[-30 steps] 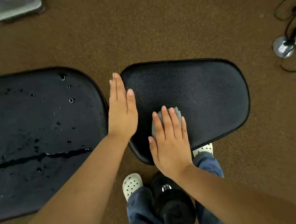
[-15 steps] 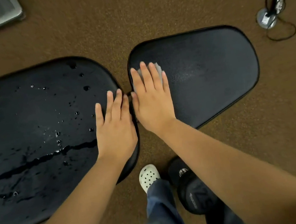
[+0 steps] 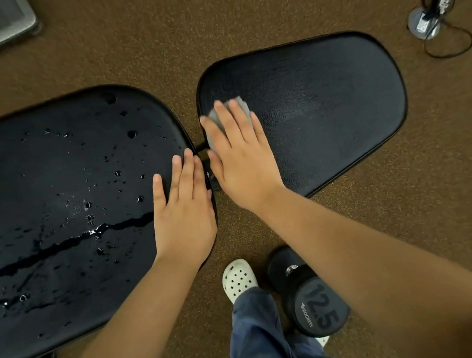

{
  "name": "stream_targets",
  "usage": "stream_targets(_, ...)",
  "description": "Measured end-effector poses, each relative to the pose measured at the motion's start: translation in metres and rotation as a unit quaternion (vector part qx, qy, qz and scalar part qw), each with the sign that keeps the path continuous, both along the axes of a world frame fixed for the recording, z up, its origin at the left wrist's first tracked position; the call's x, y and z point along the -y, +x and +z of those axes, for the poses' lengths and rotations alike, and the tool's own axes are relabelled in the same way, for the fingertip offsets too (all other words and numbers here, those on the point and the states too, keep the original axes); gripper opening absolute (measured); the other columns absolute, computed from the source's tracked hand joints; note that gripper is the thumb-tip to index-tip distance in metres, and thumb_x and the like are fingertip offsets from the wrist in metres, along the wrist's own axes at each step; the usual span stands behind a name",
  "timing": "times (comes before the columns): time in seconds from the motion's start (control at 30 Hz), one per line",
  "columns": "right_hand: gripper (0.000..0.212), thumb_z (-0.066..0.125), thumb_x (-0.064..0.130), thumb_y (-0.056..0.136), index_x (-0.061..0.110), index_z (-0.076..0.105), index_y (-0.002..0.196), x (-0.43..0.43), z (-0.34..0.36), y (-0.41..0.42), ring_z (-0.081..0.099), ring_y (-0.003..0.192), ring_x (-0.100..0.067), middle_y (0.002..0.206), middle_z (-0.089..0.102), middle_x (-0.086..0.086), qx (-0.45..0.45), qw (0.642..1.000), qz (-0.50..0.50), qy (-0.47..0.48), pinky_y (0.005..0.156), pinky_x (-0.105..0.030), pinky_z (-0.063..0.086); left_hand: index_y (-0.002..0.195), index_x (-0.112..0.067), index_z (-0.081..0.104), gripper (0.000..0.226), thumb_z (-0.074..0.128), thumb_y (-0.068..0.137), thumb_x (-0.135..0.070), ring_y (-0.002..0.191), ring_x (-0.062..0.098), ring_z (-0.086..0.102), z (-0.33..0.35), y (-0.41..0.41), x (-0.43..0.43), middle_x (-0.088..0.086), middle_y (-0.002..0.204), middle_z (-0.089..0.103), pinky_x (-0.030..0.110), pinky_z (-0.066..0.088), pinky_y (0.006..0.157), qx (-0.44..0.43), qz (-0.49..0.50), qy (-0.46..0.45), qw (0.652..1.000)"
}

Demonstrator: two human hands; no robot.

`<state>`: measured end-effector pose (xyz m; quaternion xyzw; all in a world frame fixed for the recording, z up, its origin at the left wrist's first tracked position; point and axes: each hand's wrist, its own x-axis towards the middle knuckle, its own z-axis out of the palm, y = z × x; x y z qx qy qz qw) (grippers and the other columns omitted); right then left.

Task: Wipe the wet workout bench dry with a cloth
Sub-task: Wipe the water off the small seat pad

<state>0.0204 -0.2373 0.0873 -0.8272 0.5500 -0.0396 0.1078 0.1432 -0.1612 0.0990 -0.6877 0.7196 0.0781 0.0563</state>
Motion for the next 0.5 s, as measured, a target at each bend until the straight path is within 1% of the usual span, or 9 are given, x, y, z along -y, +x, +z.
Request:
stream_targets(0.13,0.049,0.034,0.030,0.100,0.017,0.033,0.147,-0.033,0.004,-0.023,0.012,0.146,-0.028,0.156,0.024,-0.010,-0.003,0.999,0.029,0.027,0.119,-0.046,0.013,0.149,-0.003,0.020,0.056,0.017,0.100,-0.029,0.146,0.023,0.015,0.003,-0.001,0.000,0.011,0.159,0.018,0.041,-0.005,0.115,0.012,0.001,0.012,1.000)
stream_targets(0.3,0.050,0.035,0.031,0.101,0.016,0.029,0.148,-0.060,0.008,-0.053,0.013,0.146,-0.027,0.156,0.024,-0.010,-0.007,0.997,0.064,0.042,0.118,-0.046,0.017,0.151,-0.007,0.004,0.055,0.015,0.102,-0.029,0.148,0.020,0.001,0.011,-0.005,0.000,0.008,0.161,0.003,0.040,-0.013,0.114,0.033,-0.001,0.023,0.999)
stream_targets(0.37,0.050,0.034,0.033,0.101,0.017,0.029,0.148,-0.067,0.007,-0.069,0.013,0.146,-0.025,0.156,0.024,-0.009,-0.012,0.995,0.087,0.046,0.118,-0.045,0.016,0.151,-0.008,-0.001,0.056,0.015,0.102,-0.028,0.148,0.020,-0.003,0.012,-0.010,-0.001,0.007,0.161,-0.002,0.039,-0.015,0.113,0.042,0.008,0.026,0.999)
stream_targets(0.43,0.051,0.032,0.035,0.101,0.018,0.027,0.149,-0.069,0.005,-0.088,0.012,0.147,-0.024,0.156,0.024,-0.007,-0.016,0.993,0.104,0.045,0.119,-0.044,0.014,0.151,-0.007,-0.003,0.055,0.016,0.103,-0.025,0.148,0.019,-0.004,0.010,-0.014,-0.002,0.007,0.161,-0.004,0.039,-0.014,0.113,0.045,0.026,0.026,0.998)
stream_targets(0.5,0.051,0.030,0.037,0.101,0.018,0.027,0.149,-0.069,0.004,-0.112,0.012,0.147,-0.024,0.155,0.025,-0.007,-0.015,0.996,0.084,0.039,0.119,-0.044,0.015,0.151,-0.007,-0.004,0.055,0.017,0.103,-0.024,0.148,0.020,-0.004,0.007,-0.017,-0.003,0.007,0.161,-0.005,0.039,-0.012,0.114,0.047,0.038,0.026,0.998)
